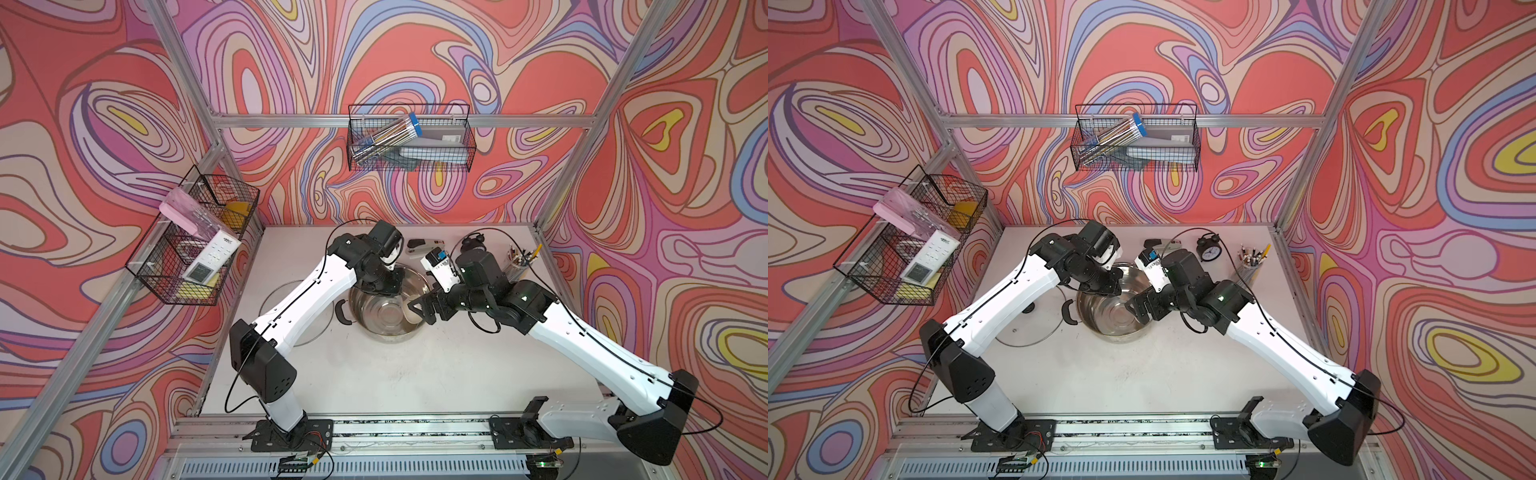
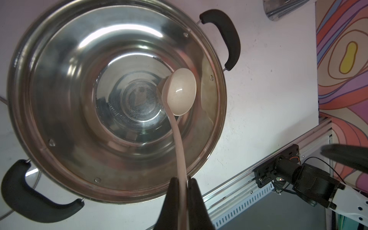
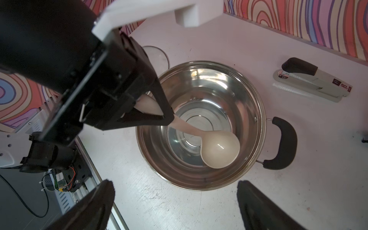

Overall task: Stir the soup with a spoon
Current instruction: Stir the soup in the pan with a stick.

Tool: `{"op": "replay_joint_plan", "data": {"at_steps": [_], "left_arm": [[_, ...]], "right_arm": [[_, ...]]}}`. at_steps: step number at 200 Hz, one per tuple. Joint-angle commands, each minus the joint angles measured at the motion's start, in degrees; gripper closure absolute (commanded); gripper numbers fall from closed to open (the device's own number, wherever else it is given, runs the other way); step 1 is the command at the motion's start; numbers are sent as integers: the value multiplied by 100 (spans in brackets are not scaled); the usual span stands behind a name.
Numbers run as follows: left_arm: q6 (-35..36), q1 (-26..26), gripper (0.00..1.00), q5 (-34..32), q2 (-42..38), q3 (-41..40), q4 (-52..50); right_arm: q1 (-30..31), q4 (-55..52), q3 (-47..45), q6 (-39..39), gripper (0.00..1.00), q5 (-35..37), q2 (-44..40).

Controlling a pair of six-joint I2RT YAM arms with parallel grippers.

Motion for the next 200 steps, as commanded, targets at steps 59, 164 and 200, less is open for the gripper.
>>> {"op": "replay_joint_plan", "data": {"at_steps": [59,164,200], "left_arm": [[35,46,100,-1442,-579,96,-1251],[394,184,100,-1872,195,1021,-563],[421,153,100,-1037,353,1068,-183]], "right_arm": [[476,-46,457,-125,2,650,293],[661,-148,360,383,2,1154,47],[664,-207,300,472,2,1257,-31]]}}
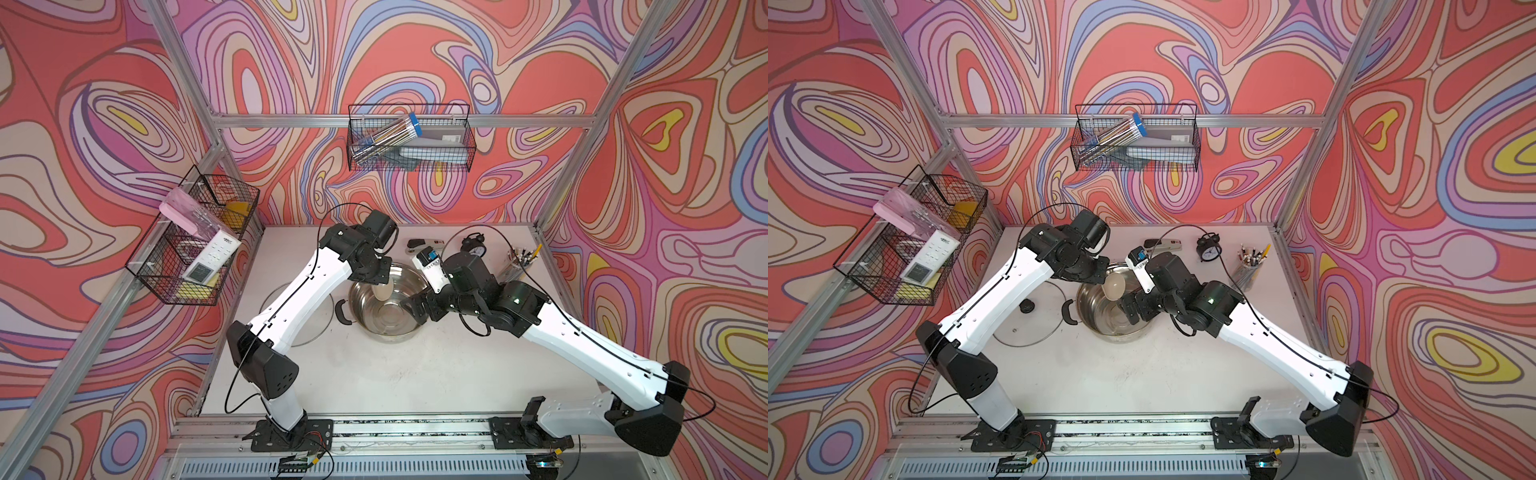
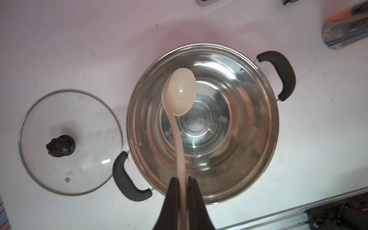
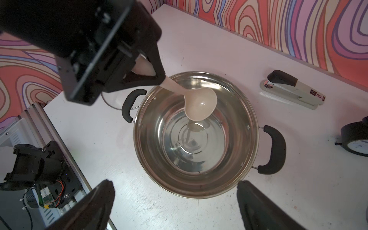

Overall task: Stir the soup with a spoon
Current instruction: Stir the soup in the pan with a stick.

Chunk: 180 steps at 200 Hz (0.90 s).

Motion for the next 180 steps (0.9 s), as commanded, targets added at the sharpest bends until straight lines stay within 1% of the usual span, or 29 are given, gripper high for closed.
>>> {"op": "replay_joint_plan", "data": {"at_steps": [1,18,38,82,116,148,180], "left_arm": [[122,-11,100,590,65,139,350],[137,-82,100,672,73,101,366],[165,-139,100,919,19,-55,336],[209,-189,100,1210,-399,-682,207],[242,-189,100,981,-688,-1063,-16],[204,-138,100,441,-805,-1039,-367],[131,134,100,31,-793,-915,-456]], "right_arm": [[38,-112,-59,140,2,180,-147],[46,-135,-58,194,2,190,-150],[44,-102,-71,239,2,206,-154],[55,14,40,187,2,174,10],[85,97,147,158,2,6,250],[125,238,168,127,2,-90,411],[135,313,229,83,2,-110,513]]}}
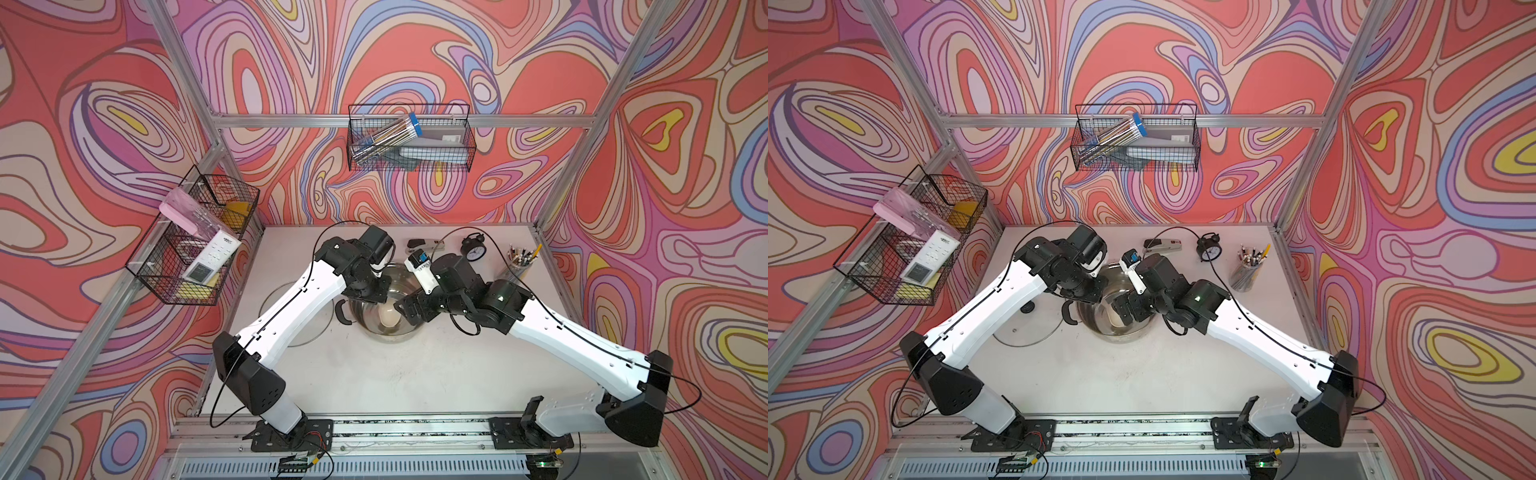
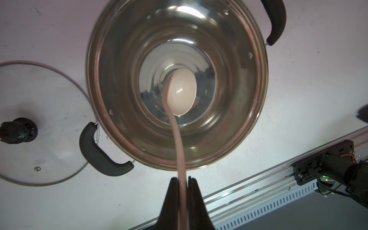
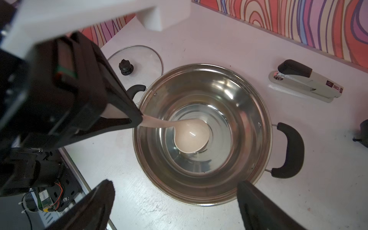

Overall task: Stir the soup with a spoon
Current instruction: Stir the soup in the pan with a stick.

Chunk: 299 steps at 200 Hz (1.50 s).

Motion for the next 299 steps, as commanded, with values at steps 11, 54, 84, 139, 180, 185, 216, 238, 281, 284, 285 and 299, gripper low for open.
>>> {"op": "replay_joint_plan", "data": {"at_steps": [11,54,84,139,180,185,216,238,281,284,285,299], "left_arm": [[-6,292,100,-634,13,236,-245],[51,366,100,-579,611,907,29],[-14,336,100,-240,1022,1320,221],[-23,-1,100,379,1253,1469,428],[-80,-256,100,677,881,977,245],[-88,-272,100,687,825,879,186],[-117,-293,100,465,337,336,-143],[-119,-284,100,210,57,113,-360],[-110,48,100,-124,-187,-93,-645],[-103,81,100,-154,-198,-97,-650],[-93,92,100,-159,-200,-93,-650],[-45,242,100,-243,-184,-42,-650]], "right_arm": [[49,184,207,-74,2,-61,62],[50,106,190,-45,2,-56,81],[47,35,119,40,2,252,-81],[56,11,-106,76,2,513,-387],[47,85,-211,177,2,468,-475],[55,99,-222,178,2,456,-471],[54,157,-211,157,2,389,-428],[54,227,-232,165,2,333,-410],[53,298,-312,252,2,290,-467],[52,303,-320,259,2,290,-477],[50,305,-320,261,2,290,-483],[52,298,-363,261,2,306,-530]]}}
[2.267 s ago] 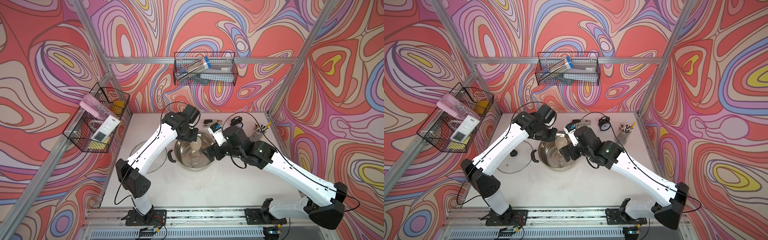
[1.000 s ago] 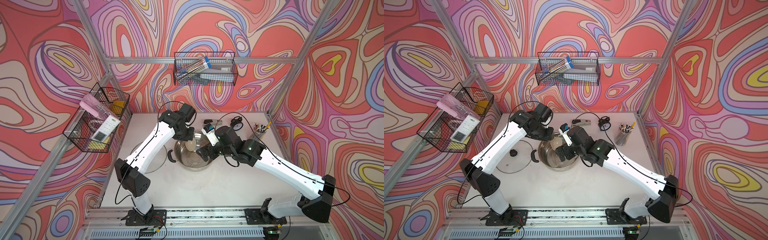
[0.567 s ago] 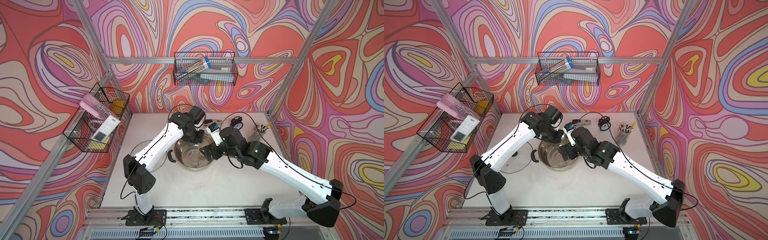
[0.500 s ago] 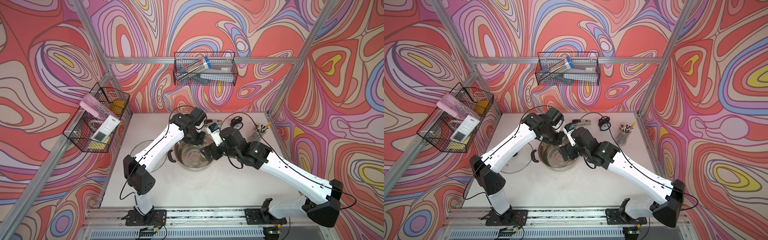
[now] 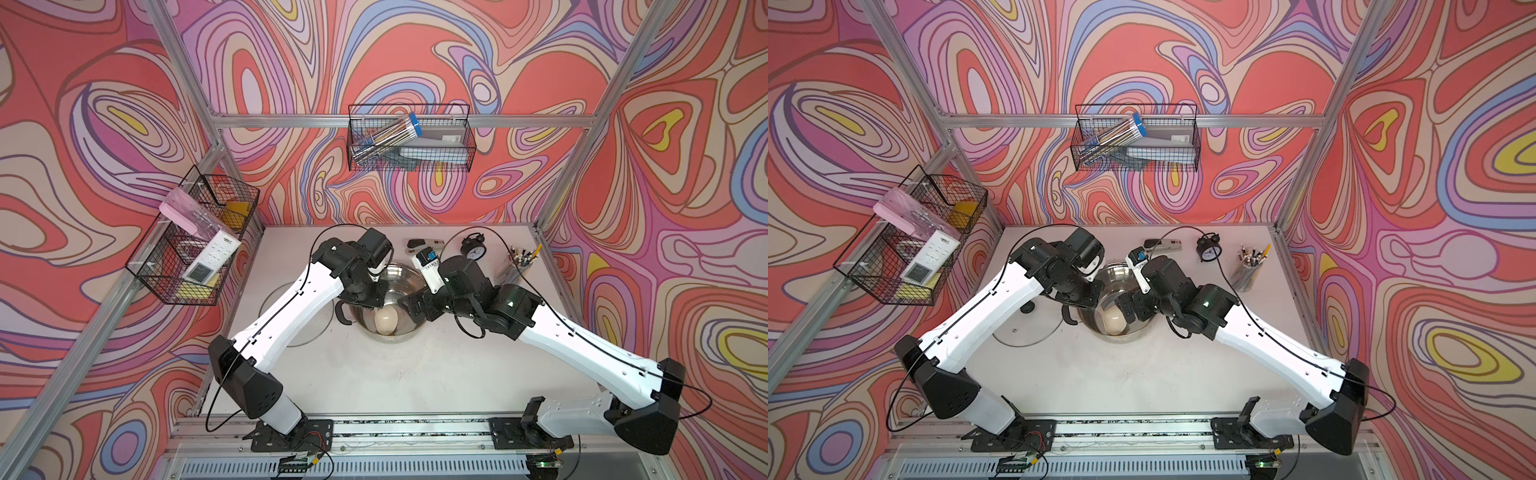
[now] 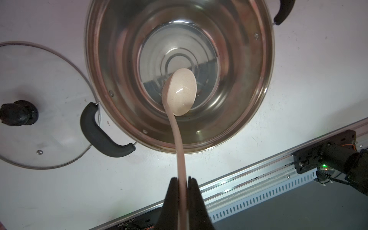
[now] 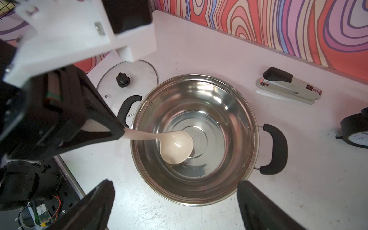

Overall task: Stir the soup with a spoon
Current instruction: Stir the soup in the pan with a stick.

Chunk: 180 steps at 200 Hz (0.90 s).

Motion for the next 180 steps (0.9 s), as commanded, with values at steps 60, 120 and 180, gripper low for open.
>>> {"op": "replay_joint_plan", "data": {"at_steps": [60,120,180], "left_arm": [[198,432,100,-803,404,543,71],[41,426,100,-370,776,776,1054],[-147,143,100,617,1075,971,1079]], "right_arm": [[14,-101,-165,78,2,150,-362],[12,-196,-132,153,2,254,-407],[14,-224,-145,236,2,299,-404]]}}
